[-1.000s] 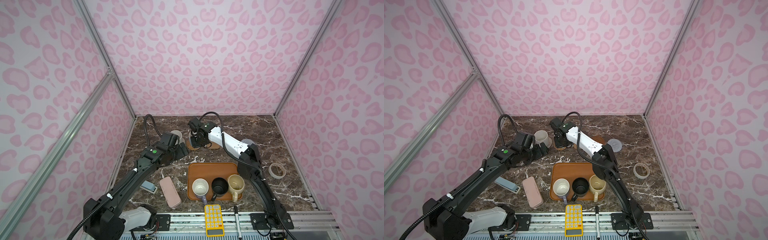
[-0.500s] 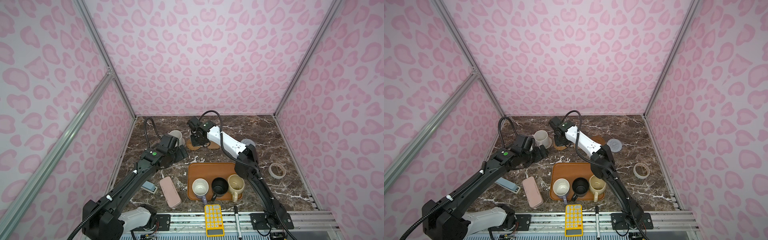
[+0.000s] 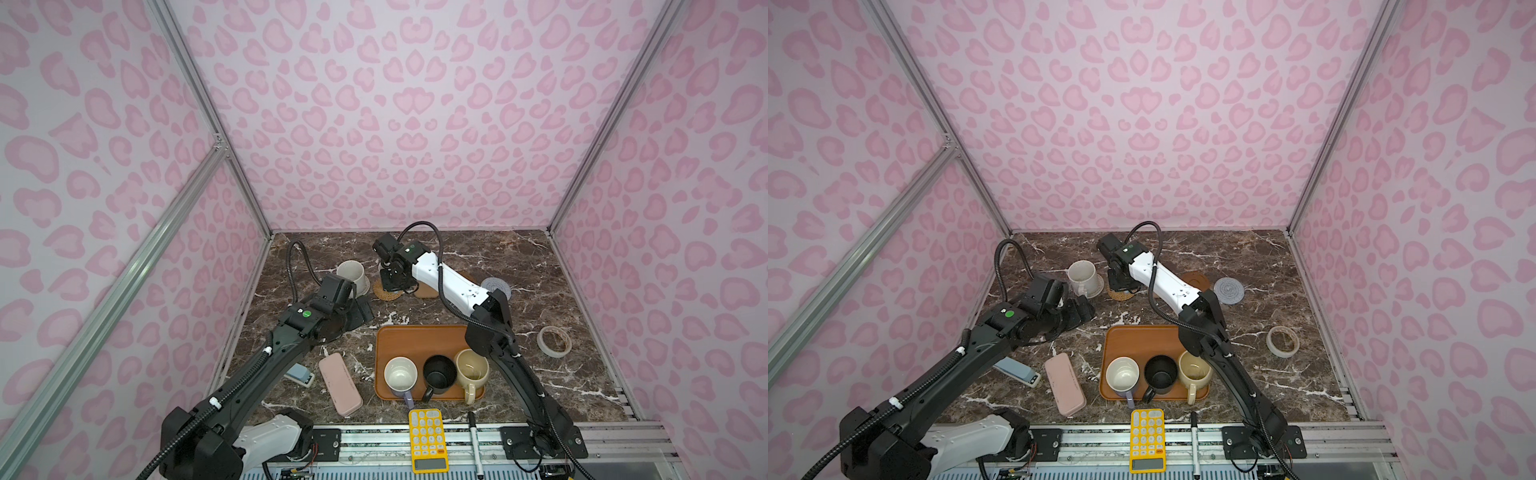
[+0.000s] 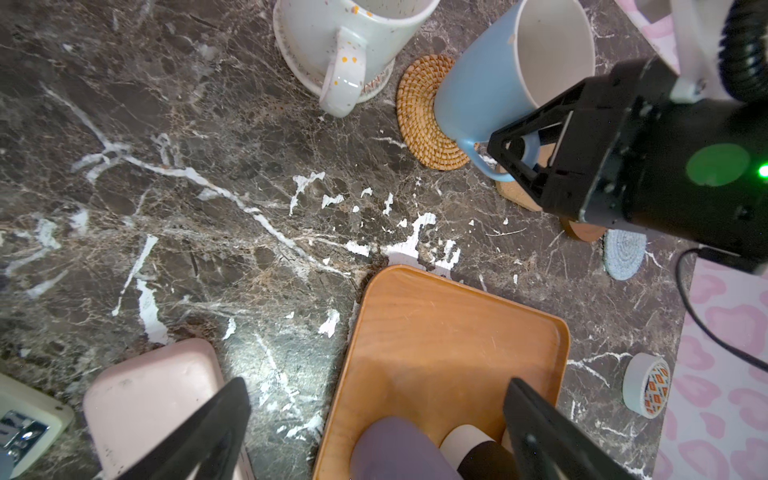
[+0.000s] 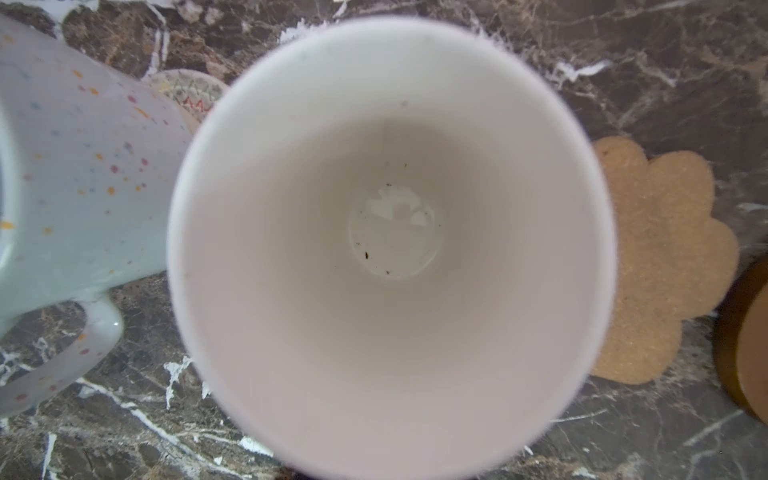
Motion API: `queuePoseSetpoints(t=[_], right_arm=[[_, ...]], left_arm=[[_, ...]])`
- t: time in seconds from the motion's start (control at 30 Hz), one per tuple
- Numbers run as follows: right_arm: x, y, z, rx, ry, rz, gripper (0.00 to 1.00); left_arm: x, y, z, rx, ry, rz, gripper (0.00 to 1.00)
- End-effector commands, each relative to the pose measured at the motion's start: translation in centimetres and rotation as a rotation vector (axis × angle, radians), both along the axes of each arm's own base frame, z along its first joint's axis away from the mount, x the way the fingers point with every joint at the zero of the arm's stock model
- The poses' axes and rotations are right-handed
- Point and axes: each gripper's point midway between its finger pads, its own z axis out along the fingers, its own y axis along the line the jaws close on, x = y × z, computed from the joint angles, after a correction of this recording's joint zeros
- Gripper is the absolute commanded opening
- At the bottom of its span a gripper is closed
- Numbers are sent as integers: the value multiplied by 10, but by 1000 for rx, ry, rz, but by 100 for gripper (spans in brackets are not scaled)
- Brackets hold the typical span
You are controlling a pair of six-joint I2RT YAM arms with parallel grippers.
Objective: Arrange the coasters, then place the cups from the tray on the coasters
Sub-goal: 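Lower the light blue mug onto the woven rattan coaster with the right gripper, then release the blue mug and raise the right gripper while the left gripper nears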
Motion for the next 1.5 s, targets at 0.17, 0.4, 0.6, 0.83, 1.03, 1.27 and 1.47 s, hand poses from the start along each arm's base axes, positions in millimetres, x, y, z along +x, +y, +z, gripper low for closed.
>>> queuePoseSetpoints(t=[0.17,0.4,0.6,0.83,1.03,1.27,1.47], right_arm=[[-5,5,-1,19,25,12,37],[-10,11,8,44,21,23,40],[-11,11,11,53,15,25,41],[-12,11,34,95,-7,22,50],[-22,0,70,108,-41,26,92],[-45,-23,125,138,-112,64,94],[-72,-50,150,138,-133,82,96]], left_arm=[[2,4,2,5,-27,24,97],[1,4,3,-2,-29,26,97],[-1,1,4,-24,-25,21,97],[-9,0,14,-52,-29,6,97],[-23,-13,34,-76,-56,-88,97],[-52,-31,49,-91,-46,-186,97],[-77,-44,45,-112,-8,-223,97]])
